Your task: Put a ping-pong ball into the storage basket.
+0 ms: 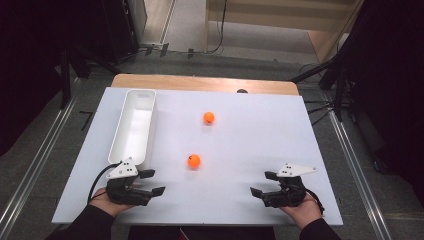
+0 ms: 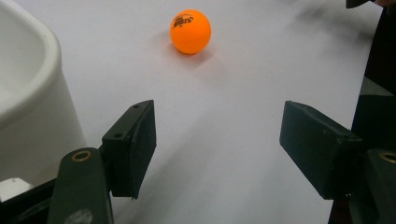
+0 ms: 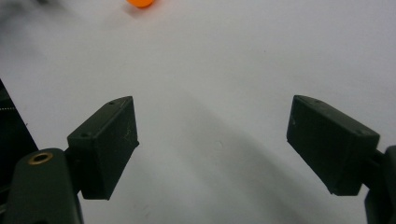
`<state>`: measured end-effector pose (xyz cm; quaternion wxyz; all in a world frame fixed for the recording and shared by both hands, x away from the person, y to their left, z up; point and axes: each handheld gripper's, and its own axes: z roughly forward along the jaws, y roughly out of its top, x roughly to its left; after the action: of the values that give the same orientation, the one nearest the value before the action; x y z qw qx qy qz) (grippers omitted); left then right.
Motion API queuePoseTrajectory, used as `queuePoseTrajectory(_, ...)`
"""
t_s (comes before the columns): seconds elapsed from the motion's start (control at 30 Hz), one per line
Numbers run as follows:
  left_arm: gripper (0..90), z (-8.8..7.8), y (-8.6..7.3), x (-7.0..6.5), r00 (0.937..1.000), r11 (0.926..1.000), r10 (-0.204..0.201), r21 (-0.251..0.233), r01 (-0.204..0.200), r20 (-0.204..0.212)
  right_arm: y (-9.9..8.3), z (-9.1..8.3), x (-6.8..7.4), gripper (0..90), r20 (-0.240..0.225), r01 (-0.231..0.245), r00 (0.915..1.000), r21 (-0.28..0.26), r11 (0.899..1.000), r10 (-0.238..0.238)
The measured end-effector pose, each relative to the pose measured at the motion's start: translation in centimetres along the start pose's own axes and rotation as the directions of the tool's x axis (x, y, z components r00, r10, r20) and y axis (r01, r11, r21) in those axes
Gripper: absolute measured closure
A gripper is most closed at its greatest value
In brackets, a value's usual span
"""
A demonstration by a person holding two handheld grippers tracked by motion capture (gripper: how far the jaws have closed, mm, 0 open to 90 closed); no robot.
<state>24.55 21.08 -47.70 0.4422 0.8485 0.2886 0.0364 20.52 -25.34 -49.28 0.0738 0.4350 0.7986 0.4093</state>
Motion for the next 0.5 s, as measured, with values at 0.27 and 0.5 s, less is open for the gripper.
queuePoseTrajectory(0.27,27.6,0.05,0.00,-0.04,1.0000,1.0000,0.003,-0.004,-0.003,0.002,-0.04,0.19,0.19,15.0,-0.014,0.013,0.9998,0.015,1.000,-0.013)
queuePoseTrajectory(0.5,27.6,0.07,-0.02,-0.07,1.0000,1.0000,0.004,0.000,-0.004,0.001,-0.04,0.19,0.19,15.0,-0.019,0.031,0.9993,0.000,1.000,-0.031)
